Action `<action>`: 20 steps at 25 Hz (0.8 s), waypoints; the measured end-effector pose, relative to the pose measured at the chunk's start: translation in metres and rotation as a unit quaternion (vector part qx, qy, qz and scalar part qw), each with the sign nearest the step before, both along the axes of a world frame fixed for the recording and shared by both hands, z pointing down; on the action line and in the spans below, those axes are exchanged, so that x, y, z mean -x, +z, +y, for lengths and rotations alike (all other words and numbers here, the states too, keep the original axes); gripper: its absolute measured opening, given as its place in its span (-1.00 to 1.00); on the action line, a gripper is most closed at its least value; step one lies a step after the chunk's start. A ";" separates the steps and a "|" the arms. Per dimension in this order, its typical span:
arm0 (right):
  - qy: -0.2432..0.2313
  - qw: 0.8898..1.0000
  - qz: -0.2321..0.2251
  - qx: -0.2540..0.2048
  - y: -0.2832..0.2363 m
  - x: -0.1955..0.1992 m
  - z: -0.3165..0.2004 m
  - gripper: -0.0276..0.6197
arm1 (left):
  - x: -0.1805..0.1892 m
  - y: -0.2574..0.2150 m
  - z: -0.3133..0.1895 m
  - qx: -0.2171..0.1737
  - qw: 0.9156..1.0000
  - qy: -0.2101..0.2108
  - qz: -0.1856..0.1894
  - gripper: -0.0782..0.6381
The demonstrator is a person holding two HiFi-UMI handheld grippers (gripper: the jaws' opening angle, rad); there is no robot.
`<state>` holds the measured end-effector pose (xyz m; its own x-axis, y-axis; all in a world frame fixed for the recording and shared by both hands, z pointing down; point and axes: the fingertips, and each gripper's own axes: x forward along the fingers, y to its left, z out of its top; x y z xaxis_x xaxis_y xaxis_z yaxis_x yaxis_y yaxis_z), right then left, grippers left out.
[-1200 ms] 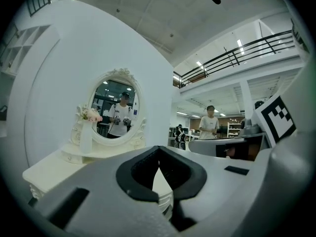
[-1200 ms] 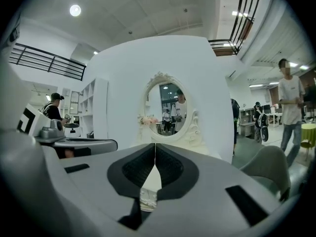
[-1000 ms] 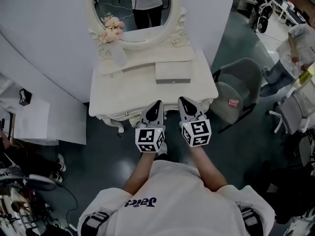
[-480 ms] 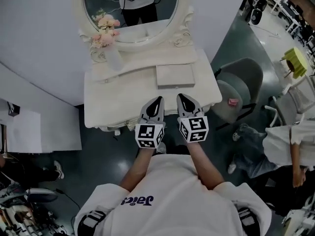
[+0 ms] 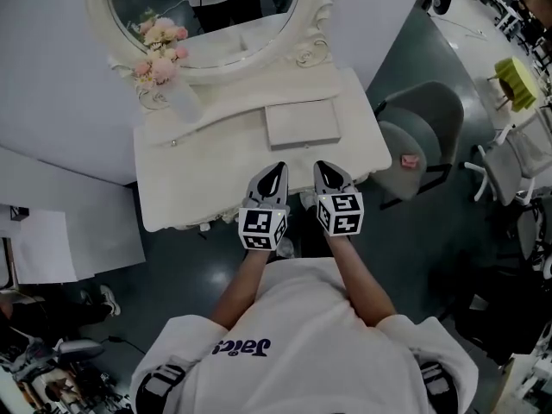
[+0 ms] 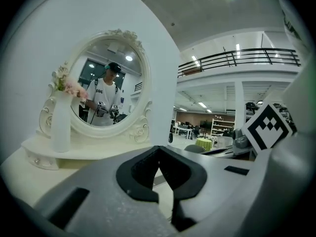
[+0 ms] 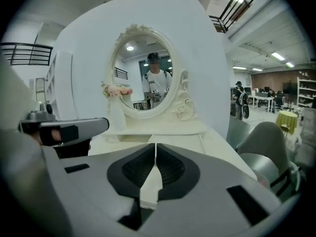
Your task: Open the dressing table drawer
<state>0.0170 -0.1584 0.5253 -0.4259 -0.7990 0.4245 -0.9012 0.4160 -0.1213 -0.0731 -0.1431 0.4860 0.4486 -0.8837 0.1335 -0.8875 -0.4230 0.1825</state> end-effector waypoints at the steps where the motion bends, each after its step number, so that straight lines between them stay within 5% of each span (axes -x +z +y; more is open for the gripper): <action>1: -0.002 1.000 0.001 0.009 0.009 -0.001 -0.005 -0.88 | -0.002 0.006 -0.005 0.003 1.000 0.002 0.000 -0.74; 20: -0.035 0.988 0.026 0.150 0.135 -0.001 -0.080 -0.87 | -0.009 0.057 -0.101 0.055 0.998 -0.012 -0.005 -0.74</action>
